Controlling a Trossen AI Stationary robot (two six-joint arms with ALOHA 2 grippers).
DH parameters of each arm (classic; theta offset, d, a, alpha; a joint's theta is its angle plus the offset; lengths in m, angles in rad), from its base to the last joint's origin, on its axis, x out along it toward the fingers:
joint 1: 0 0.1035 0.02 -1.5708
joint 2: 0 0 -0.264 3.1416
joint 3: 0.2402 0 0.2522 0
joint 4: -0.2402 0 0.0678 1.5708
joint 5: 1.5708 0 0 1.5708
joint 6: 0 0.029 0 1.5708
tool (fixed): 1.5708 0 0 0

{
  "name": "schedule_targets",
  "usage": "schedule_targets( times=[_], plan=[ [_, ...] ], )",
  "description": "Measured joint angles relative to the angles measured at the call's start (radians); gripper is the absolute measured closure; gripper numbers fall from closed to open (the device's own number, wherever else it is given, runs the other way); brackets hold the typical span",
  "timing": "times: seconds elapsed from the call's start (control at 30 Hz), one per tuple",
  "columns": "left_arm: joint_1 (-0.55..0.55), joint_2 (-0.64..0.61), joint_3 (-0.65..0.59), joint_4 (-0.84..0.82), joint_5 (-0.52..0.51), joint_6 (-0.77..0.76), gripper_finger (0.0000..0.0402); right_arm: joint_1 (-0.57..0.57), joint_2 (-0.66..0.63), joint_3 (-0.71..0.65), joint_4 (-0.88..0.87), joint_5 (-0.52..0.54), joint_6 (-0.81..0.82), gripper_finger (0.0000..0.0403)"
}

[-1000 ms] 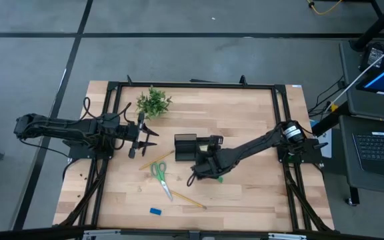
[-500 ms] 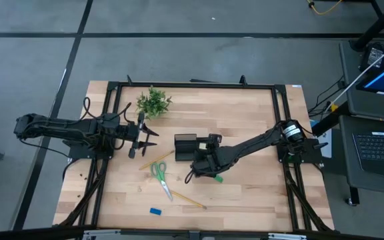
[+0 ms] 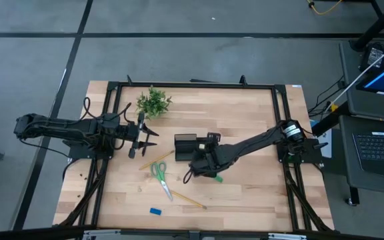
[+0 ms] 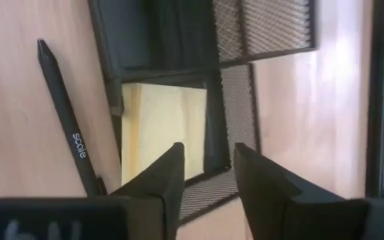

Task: Pick and place office supplies into organizer
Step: Put the top black pen into the black desk organizer

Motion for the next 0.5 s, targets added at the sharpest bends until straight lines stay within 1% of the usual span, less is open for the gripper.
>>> schedule_targets(
  times=[0.1, 0.23, 0.27, 0.33, 0.4, 0.5],
  plan=[
    [0.0, 0.0, 0.0, 0.0, 0.0, 0.0, 0.0235, 0.0, 0.0, 0.051, -0.076, 0.004, 0.027, 0.0308],
    [0.0, 0.0, 0.0, 0.0, 0.0, 0.0, 0.0237, 0.0, 0.0, 0.124, -0.184, 0.006, 0.031, 0.0383],
    [0.0, 0.0, 0.0, 0.0, 0.0, 0.0, 0.0236, 0.0, 0.0, 0.142, -0.201, 0.007, 0.03, 0.0392],
    [0.0, 0.0, 0.0, 0.0, 0.0, 0.0, 0.0235, 0.0, 0.0, 0.181, -0.243, 0.007, 0.028, 0.0394],
    [0.0, 0.0, 0.0, 0.0, 0.0, 0.0, 0.0233, 0.0, -0.002, 0.215, -0.274, 0.031, 0.017, 0.0398],
    [0.0, 0.0, 0.0, -0.002, 0.0, 0.0, 0.0233, 0.0, -0.019, 0.232, -0.298, 0.059, 0.005, 0.0399]
  ],
)
